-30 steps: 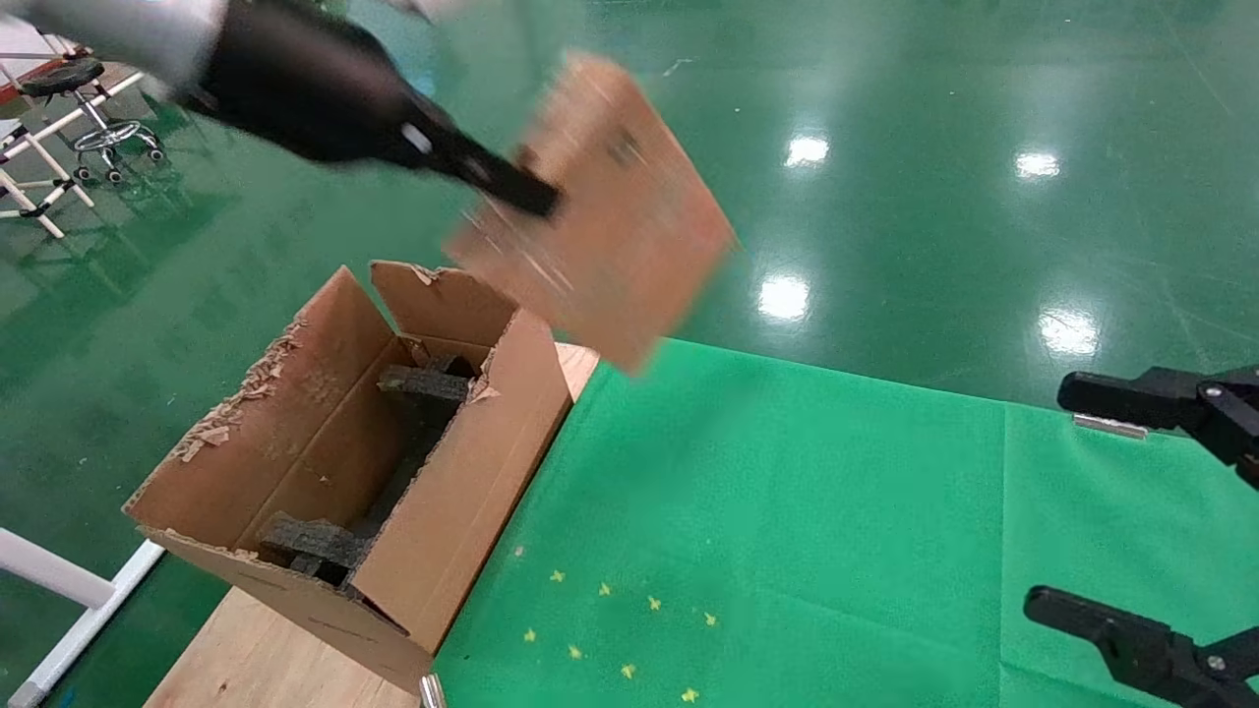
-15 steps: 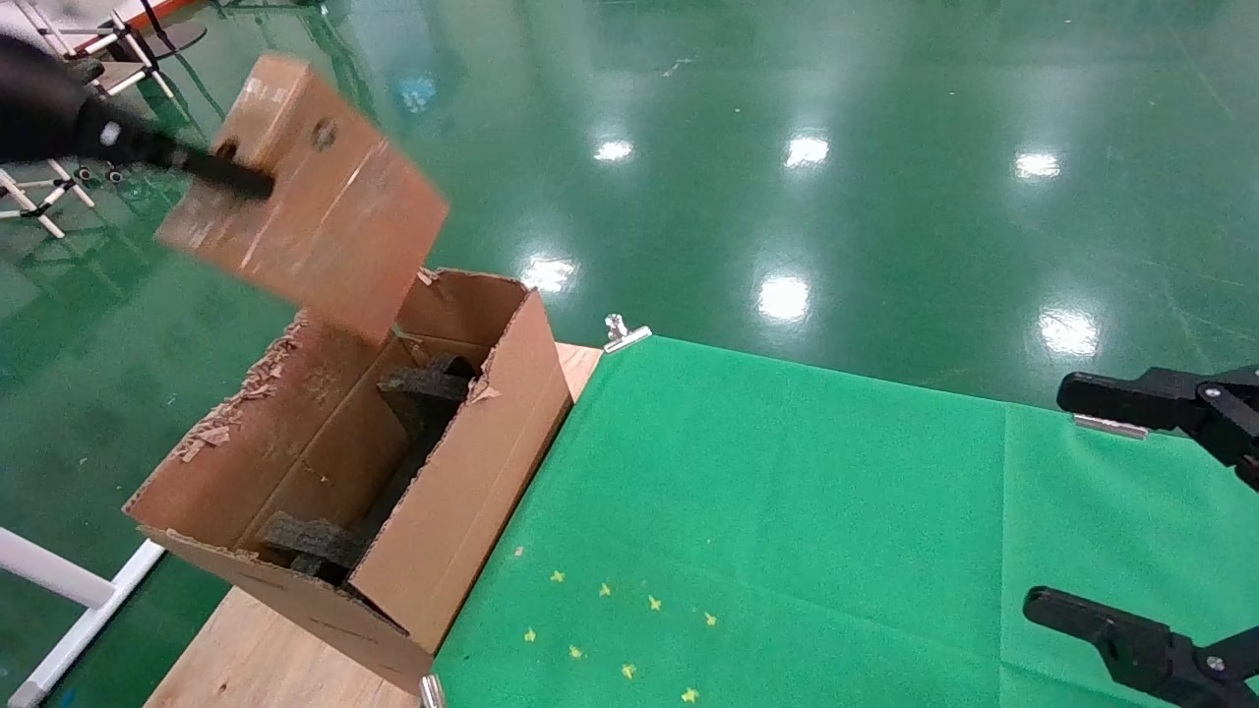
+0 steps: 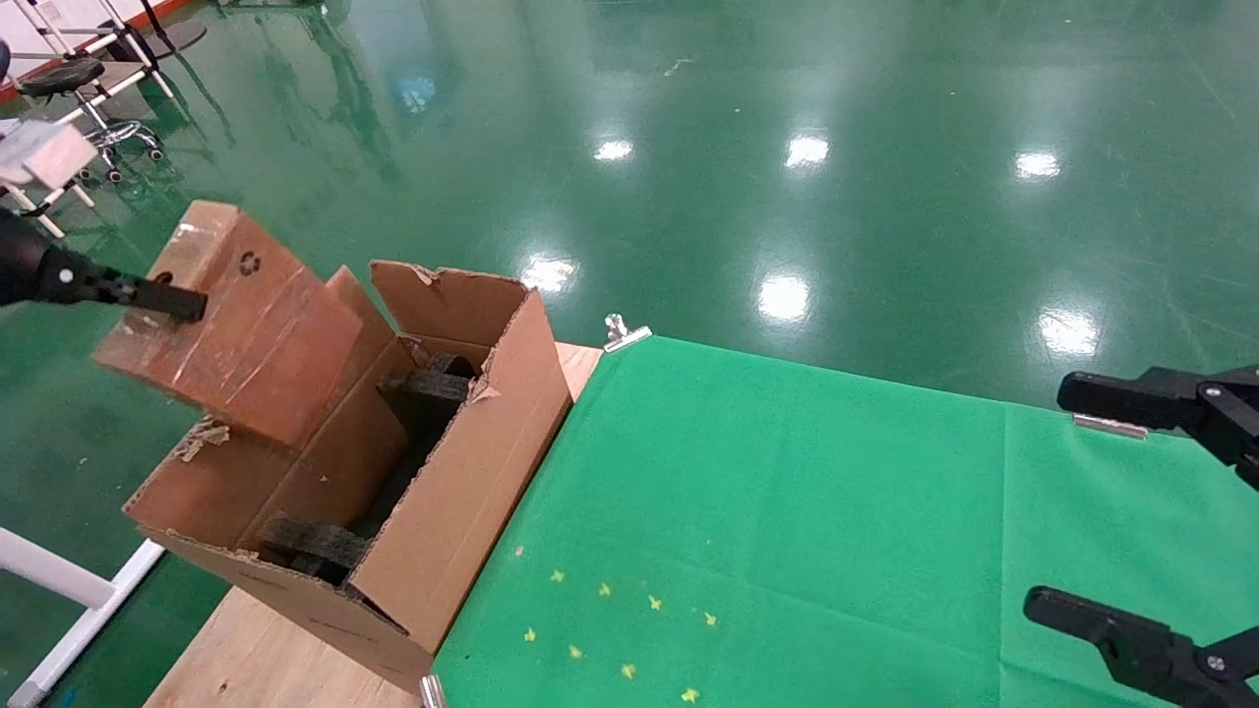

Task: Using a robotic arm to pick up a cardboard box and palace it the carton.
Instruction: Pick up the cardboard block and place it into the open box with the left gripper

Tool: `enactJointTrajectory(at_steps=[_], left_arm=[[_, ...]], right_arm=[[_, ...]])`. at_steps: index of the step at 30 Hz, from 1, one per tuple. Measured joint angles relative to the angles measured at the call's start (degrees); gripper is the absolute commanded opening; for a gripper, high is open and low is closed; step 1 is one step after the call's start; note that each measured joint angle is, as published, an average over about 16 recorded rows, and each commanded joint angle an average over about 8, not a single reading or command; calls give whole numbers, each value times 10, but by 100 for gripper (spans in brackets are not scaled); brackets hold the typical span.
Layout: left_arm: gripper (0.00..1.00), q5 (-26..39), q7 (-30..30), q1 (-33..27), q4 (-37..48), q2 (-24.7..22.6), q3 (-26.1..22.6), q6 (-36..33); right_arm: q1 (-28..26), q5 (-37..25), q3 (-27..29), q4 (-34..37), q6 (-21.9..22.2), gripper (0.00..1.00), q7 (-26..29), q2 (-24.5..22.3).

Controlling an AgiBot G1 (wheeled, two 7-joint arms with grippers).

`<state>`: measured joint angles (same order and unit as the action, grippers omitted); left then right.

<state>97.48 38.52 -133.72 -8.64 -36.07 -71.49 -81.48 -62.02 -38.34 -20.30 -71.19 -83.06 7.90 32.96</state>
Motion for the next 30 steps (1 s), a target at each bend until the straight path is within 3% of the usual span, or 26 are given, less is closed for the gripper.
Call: enactJointTrajectory(at_steps=[15, 30], left_arm=[[0, -36, -27, 98, 70, -21, 24, 129], [0, -62, -37, 137, 81, -40, 41, 135]], right_arm=[[0, 0, 0, 0, 0, 100, 0, 0], [0, 0, 0, 0, 0, 100, 0, 0]])
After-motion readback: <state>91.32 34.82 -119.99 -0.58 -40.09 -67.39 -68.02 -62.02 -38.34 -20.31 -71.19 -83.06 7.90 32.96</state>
